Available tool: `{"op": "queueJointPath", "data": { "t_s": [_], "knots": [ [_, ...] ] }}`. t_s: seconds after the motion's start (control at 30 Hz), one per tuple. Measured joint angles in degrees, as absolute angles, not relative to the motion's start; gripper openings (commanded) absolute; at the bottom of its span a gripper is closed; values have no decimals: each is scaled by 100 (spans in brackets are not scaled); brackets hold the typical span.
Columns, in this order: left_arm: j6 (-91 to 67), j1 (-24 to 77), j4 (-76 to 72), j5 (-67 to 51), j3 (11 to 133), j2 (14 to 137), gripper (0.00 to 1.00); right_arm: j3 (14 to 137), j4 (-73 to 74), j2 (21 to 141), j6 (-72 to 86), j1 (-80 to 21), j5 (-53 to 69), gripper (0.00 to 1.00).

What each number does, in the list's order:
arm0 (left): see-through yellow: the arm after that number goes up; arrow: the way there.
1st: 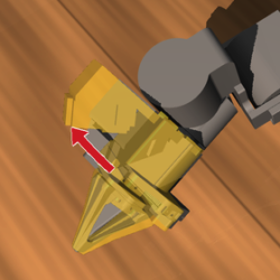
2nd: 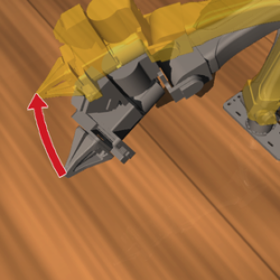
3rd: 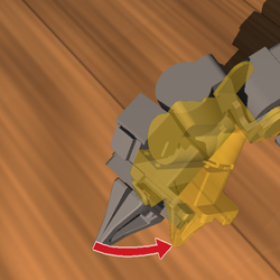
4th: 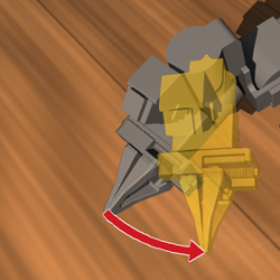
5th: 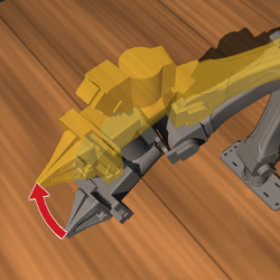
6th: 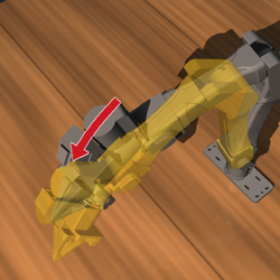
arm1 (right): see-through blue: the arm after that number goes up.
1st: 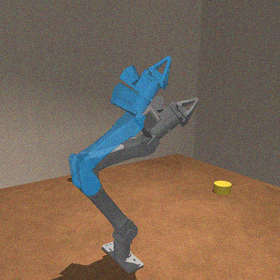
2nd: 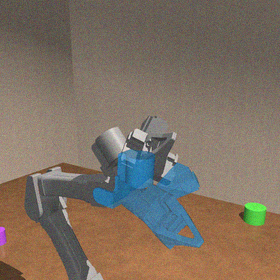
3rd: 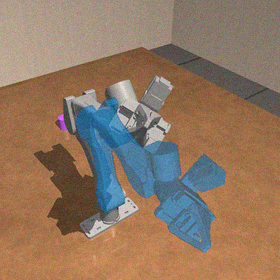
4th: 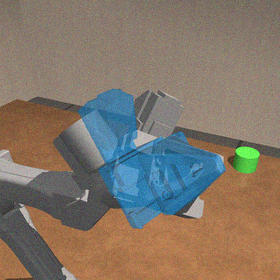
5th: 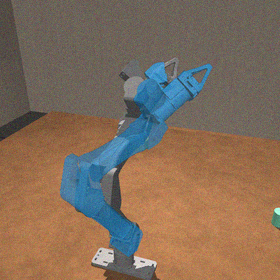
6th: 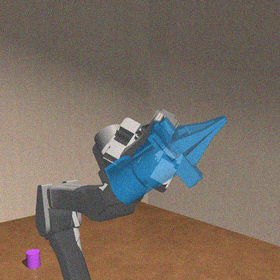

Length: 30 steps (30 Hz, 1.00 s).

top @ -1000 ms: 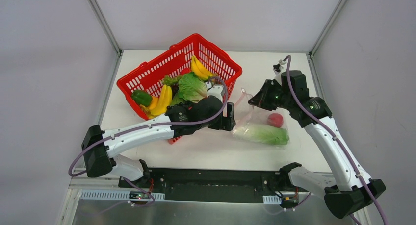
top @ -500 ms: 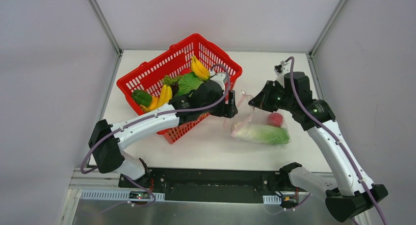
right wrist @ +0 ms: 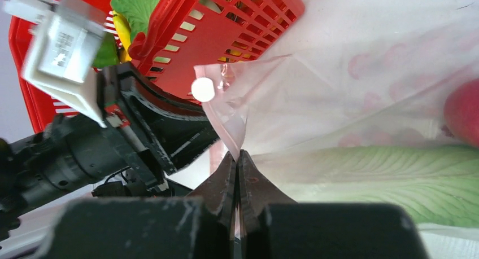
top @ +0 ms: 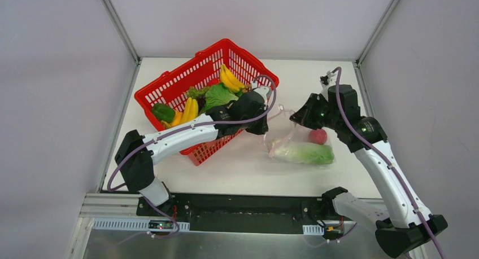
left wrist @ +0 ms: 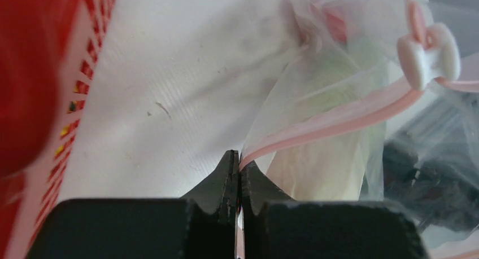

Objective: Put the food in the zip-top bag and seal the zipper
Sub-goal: Adjust the zipper food storage bag at the center of the board.

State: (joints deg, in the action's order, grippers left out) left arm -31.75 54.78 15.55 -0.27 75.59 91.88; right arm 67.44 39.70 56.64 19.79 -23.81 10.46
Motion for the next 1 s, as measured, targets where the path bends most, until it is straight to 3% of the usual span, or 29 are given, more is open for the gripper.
{"op": "queueJointPath", "data": {
  "t_s": [0.23,0.33,0.4,0.53,0.6,0.8,1.0],
  "knots": [
    [-3216,5474,2161,814,8329,9360,2,6742,3981,5568,1990,-2381,982,0],
    [-3227,5476,2296,926,8560,9548,24,6705,3951,5446,2053,-2381,965,0],
    [-3221,5474,2309,919,8582,9629,32,6643,3942,5360,2123,-2381,926,0],
    [-3201,5481,2322,845,8582,9686,64,6589,3905,5332,2307,-2381,788,0],
    [-3168,5520,2241,751,8582,9651,75,6576,3876,5332,2392,-2381,659,0],
    [-3020,5529,2222,438,8532,9268,98,6497,3618,5343,2550,-2381,410,0],
    [-2738,5470,2364,309,8364,8305,99,6390,3409,5406,2604,-2381,425,0]
  ]
}}
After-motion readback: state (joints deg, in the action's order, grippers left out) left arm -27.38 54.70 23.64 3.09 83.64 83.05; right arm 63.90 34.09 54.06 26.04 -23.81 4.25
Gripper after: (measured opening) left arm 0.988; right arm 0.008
